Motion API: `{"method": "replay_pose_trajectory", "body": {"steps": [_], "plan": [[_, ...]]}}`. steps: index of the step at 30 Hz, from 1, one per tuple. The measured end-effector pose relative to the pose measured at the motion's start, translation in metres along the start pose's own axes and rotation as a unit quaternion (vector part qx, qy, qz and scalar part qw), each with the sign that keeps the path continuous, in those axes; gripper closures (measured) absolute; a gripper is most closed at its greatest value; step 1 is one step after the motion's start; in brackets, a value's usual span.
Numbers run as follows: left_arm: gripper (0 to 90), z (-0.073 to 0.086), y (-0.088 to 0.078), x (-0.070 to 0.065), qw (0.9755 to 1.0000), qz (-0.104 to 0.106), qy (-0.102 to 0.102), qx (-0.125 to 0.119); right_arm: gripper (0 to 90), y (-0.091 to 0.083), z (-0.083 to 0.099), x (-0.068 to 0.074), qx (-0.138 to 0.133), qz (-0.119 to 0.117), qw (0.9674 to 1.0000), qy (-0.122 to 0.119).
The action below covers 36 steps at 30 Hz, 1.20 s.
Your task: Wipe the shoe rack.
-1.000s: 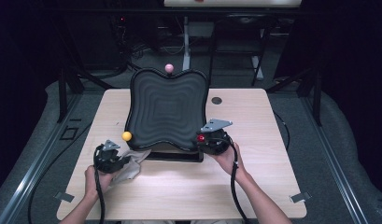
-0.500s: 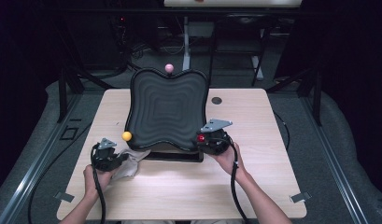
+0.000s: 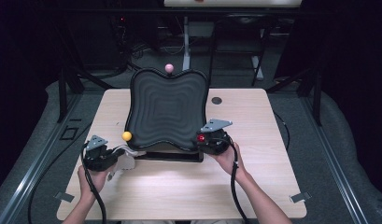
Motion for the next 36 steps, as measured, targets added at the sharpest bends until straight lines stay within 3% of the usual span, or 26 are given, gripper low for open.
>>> {"method": "replay_pose_trajectory", "body": {"steps": [4,7,12,22,36], "plan": [[83.6,-0.003,-0.003,-0.008,0.9999,0.008,0.007,0.006,60.1,0.0,0.0,0.0,-0.001,-0.002,1.0,0.0],[83.7,-0.005,-0.003,-0.011,0.9998,0.015,-0.004,0.013,60.1,0.0,0.0,0.0,-0.003,-0.004,1.0,0.001],[83.8,-0.007,-0.005,-0.025,0.9993,0.032,0.0,0.019,60.0,0.0,0.0,-0.001,-0.004,-0.008,1.0,0.001],[83.3,-0.014,-0.003,-0.049,0.9991,0.036,-0.001,0.022,60.1,0.0,0.0,-0.001,-0.005,-0.012,0.9999,0.001],[82.8,-0.025,0.017,-0.085,0.9978,0.057,0.021,0.028,60.1,0.001,0.0,0.0,-0.003,-0.012,0.9999,0.0]]}}
Point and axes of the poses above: each handheld gripper's, and its own axes: y roughly forward along the jaws, z roughly out of its underside, x roughly to its left, the point moved 5 cm from there along y, roughly forward along the jaws, and after that the axes turned 8 degrees about -z, right-handed, at the moved point
